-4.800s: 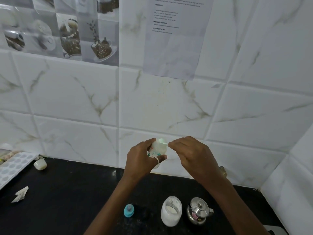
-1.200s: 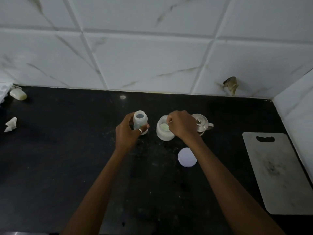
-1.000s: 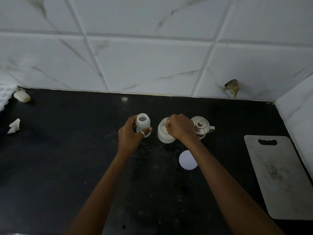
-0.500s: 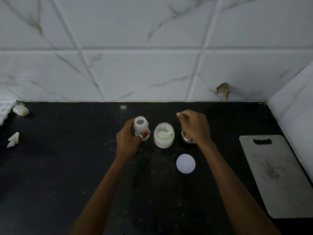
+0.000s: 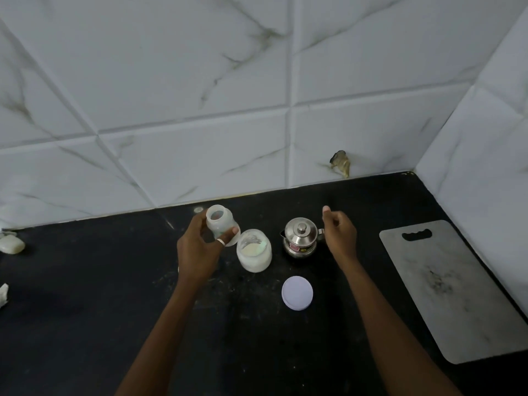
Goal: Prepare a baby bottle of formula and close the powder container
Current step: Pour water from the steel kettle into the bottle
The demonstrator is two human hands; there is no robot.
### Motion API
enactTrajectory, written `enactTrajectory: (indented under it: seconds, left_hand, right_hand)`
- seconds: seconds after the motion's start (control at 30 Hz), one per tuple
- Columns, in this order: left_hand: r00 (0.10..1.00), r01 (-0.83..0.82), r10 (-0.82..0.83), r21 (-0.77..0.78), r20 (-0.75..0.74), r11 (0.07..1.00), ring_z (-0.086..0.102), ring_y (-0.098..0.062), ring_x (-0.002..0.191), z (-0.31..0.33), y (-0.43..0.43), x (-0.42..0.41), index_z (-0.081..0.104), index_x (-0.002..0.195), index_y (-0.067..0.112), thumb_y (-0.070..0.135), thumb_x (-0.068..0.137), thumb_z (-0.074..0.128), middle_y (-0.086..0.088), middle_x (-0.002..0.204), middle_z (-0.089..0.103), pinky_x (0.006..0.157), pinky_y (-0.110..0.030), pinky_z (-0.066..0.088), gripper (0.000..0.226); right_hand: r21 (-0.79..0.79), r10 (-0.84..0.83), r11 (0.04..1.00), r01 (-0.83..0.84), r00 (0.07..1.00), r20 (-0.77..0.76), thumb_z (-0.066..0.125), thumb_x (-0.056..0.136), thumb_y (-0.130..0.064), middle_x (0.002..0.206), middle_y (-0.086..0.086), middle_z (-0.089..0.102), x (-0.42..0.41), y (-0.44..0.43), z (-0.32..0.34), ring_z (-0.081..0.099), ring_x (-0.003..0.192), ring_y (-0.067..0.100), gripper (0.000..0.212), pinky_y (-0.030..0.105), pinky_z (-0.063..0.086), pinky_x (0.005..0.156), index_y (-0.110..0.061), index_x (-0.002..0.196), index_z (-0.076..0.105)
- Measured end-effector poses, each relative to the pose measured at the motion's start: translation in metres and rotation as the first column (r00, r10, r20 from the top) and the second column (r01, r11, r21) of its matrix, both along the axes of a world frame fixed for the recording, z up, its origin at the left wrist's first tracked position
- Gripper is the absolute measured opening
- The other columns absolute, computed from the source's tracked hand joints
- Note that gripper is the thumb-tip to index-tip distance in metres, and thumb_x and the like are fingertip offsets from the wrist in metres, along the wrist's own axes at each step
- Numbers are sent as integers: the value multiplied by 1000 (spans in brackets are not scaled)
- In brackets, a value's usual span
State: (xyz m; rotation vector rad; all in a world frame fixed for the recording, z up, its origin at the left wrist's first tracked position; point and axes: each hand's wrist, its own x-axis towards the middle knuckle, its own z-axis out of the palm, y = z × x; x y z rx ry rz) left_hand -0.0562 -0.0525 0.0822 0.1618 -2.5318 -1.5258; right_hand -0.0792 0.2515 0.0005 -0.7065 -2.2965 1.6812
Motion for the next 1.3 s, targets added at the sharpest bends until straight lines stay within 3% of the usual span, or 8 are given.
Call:
enactTrajectory:
  seconds: [0.23,0.4,0.53,0.8,0.9,1.07,1.2,1.3]
  left_hand:
    - [999,42,-42,22,-13,999,68,2,103,2,12,-3,63,119,38,39,75,92,24,107,71,87,-21,52,53]
    - [998,67,-66,12,-19,998,68,4,104,1,17,-3,63,122,37,43,74,90,28,108,70,88,-20,52,55]
    - [997,82,-82,14,-9,997,69,-3,107,-2,21,-2,63,124,36,41,75,90,23,112,71,91,-26,54,56]
    - [995,100,-100,8,-4,995,68,-2,108,-2,21,2,60,123,39,36,77,89,24,110,69,91,-24,54,55]
    - [995,97,-97,9,-6,995,68,-2,107,-3,19,2,61,123,40,34,77,90,22,111,70,90,-22,53,55]
    - [996,93,-93,0,5,996,66,13,102,-3,15,2,60,119,46,33,75,91,38,103,69,81,-5,49,56]
    - [996,93,-93,4,-3,996,67,4,106,1,12,1,63,127,34,35,75,92,28,108,70,89,-16,52,59]
    - [996,93,-92,8,-20,996,66,6,106,10,9,-3,63,125,37,38,74,92,26,111,70,90,-16,51,59]
  right_hand:
    - [-207,18,978,-8,999,46,59,98,-51,69,11,57,-1,-10,-32,54,65,17,61,37,48,60,5,76,55]
    - [-204,-4,979,-6,999,-48,65,98,-43,55,2,42,-4,-14,-33,39,54,11,53,30,35,53,-12,58,49]
    - [-248,-25,969,10,998,-61,67,97,-41,56,7,42,-7,-14,-36,39,56,16,53,31,34,56,-10,57,50]
    - [-366,-98,928,71,994,-54,71,95,-38,60,9,38,-11,-19,-37,36,59,20,51,31,34,56,-7,60,49]
    - [-398,-128,912,99,991,-45,70,95,-38,55,3,38,-10,-21,-36,36,54,13,53,31,34,55,-13,55,45]
    - [-436,-150,892,122,988,-31,71,93,-46,49,-8,36,-10,-26,-21,33,48,7,58,24,32,49,-25,49,38]
    - [-428,-141,898,100,988,-65,69,89,-57,49,-9,33,-15,-30,13,31,46,5,62,19,30,43,-26,47,35]
    - [-423,-127,904,66,985,-118,69,86,-61,49,-7,36,-20,-36,47,34,47,5,61,20,32,43,-26,47,40]
